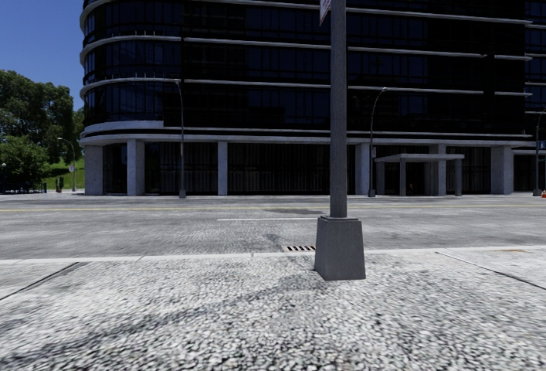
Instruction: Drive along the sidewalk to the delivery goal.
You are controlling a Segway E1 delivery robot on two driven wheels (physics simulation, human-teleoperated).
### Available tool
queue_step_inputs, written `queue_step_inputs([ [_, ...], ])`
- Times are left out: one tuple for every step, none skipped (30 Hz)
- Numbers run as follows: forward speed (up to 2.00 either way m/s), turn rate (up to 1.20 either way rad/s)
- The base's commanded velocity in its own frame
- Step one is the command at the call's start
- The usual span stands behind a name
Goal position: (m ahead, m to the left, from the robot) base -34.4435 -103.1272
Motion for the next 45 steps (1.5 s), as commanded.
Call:
queue_step_inputs([
  [0.00,-0.32],
  [0.00,-0.32],
  [0.00,-0.32],
  [0.00,-0.32],
  [0.00,-0.32],
  [0.00,-0.32],
  [0.00,-0.33],
  [0.00,-0.34],
  [0.00,-0.35],
  [0.00,-0.35],
  [0.00,-0.35],
  [0.00,-0.35],
  [0.00,-0.35],
  [0.00,-0.35],
  [0.00,-0.35],
  [0.00,-0.35],
  [0.00,-0.35],
  [0.00,-0.35],
  [0.00,-0.35],
  [0.00,-0.35],
  [0.00,-0.35],
  [0.00,-0.35],
  [0.00,-0.35],
  [0.00,-0.35],
  [0.00,-0.35],
  [0.00,-0.35],
  [0.00,-0.35],
  [0.00,-0.35],
  [0.00,-0.35],
  [0.00,-0.35],
  [0.00,-0.35],
  [0.00,-0.35],
  [0.00,-0.35],
  [0.00,-0.35],
  [0.00,-0.35],
  [0.00,-0.35],
  [0.00,-0.35],
  [0.00,-0.35],
  [0.00,-0.35],
  [0.00,-0.35],
  [0.00,-0.35],
  [0.00,-0.35],
  [0.00,-0.35],
  [0.00,-0.35],
  [0.00,-0.35],
])
